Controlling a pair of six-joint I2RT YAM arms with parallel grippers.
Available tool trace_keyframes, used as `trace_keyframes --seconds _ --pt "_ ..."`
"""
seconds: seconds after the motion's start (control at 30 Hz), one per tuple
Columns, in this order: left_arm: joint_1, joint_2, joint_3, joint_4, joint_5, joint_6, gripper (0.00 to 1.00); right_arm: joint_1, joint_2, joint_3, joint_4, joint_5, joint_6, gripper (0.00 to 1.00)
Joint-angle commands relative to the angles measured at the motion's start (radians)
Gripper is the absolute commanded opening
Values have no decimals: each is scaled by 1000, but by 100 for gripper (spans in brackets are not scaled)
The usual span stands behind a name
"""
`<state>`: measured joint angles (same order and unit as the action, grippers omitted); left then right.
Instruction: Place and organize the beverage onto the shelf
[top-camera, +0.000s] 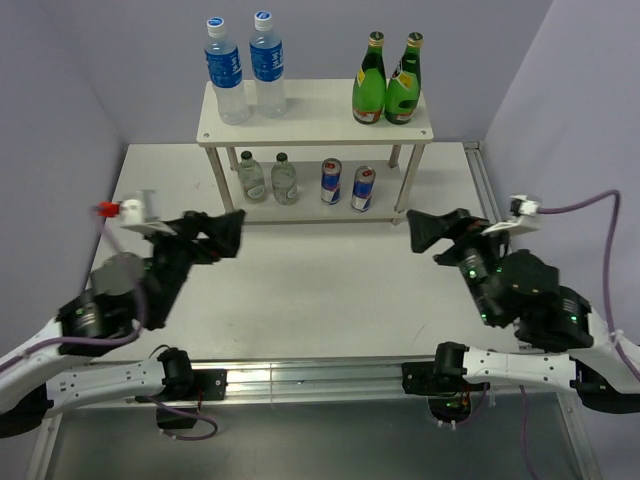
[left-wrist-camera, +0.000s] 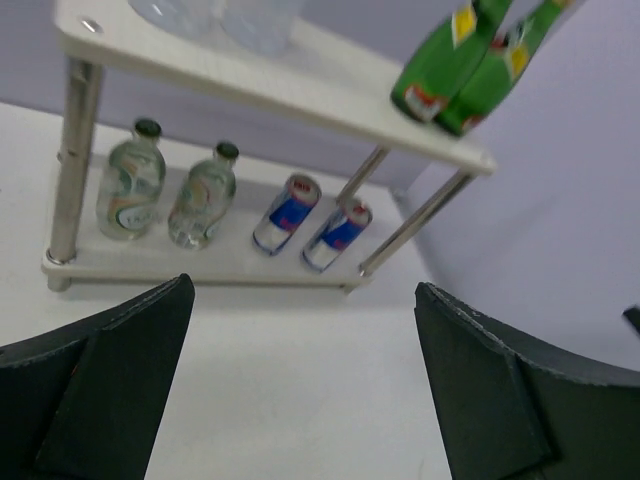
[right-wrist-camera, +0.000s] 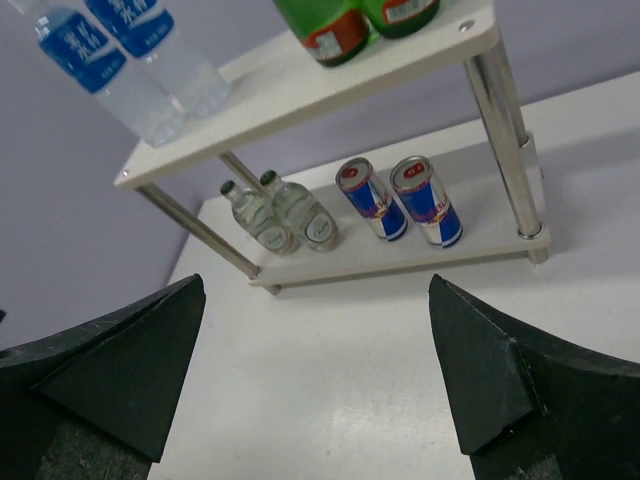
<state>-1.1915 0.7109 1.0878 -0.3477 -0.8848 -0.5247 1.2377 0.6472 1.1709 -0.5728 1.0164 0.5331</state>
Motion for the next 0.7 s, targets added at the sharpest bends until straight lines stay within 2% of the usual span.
trace_keyframes --seconds 0.0,0.4,0.67 --pt "-5 -47 63 -158 -80 -2 99 6 -43 59 -111 13 -28 100" --pt "-7 -28 84 -178 -85 34 99 6 -109 73 -147 -61 -44 100" --pt "-8 -37 75 -178 -92 34 99 6 -110 61 -108 -101 -74 100"
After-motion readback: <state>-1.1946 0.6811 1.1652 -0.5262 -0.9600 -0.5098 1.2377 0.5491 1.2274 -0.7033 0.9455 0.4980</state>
